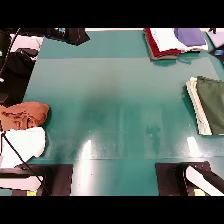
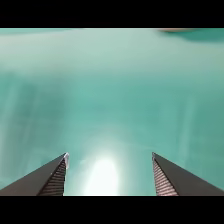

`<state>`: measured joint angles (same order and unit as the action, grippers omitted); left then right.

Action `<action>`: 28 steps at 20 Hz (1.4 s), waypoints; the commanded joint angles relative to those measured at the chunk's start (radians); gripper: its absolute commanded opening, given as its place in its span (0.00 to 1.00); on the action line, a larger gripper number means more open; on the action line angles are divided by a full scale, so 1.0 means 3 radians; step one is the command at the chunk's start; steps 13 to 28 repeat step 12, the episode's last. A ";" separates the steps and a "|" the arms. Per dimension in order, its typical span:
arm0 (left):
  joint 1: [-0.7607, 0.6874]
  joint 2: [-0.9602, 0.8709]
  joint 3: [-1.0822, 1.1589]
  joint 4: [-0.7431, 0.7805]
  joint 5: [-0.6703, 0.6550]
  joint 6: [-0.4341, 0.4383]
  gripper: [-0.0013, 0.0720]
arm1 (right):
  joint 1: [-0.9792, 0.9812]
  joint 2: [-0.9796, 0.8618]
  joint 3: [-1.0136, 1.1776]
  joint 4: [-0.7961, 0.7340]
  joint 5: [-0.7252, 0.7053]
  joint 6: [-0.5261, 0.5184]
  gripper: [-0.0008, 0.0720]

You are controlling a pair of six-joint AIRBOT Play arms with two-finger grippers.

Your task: Fold the shirts.

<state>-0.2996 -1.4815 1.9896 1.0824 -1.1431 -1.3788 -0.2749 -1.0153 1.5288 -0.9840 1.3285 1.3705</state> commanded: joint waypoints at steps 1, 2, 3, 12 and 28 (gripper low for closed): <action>0.0001 0.0000 -0.0001 0.0005 0.0031 -0.0001 0.05 | 0.0746 0.0004 0.0009 0.0041 -0.0308 -0.0010 0.66; 0.0001 0.0000 -0.0001 0.0005 0.0031 -0.0001 0.05 | 0.0875 0.0004 0.0009 0.0042 -0.0361 -0.0010 0.44; 0.0001 0.0000 -0.0001 0.0005 0.0031 -0.0001 0.05 | 0.0988 0.0004 0.0009 0.0042 -0.0403 -0.0031 0.18; 0.0001 0.0000 -0.0001 0.0005 0.0031 -0.0001 0.05 | 0.1222 0.0004 0.0009 0.0045 -0.0426 -0.0084 0.04; 0.0001 0.0000 -0.0001 0.0005 0.0031 -0.0001 0.05 | 0.1222 0.0004 0.0009 0.0045 -0.0426 -0.0084 0.04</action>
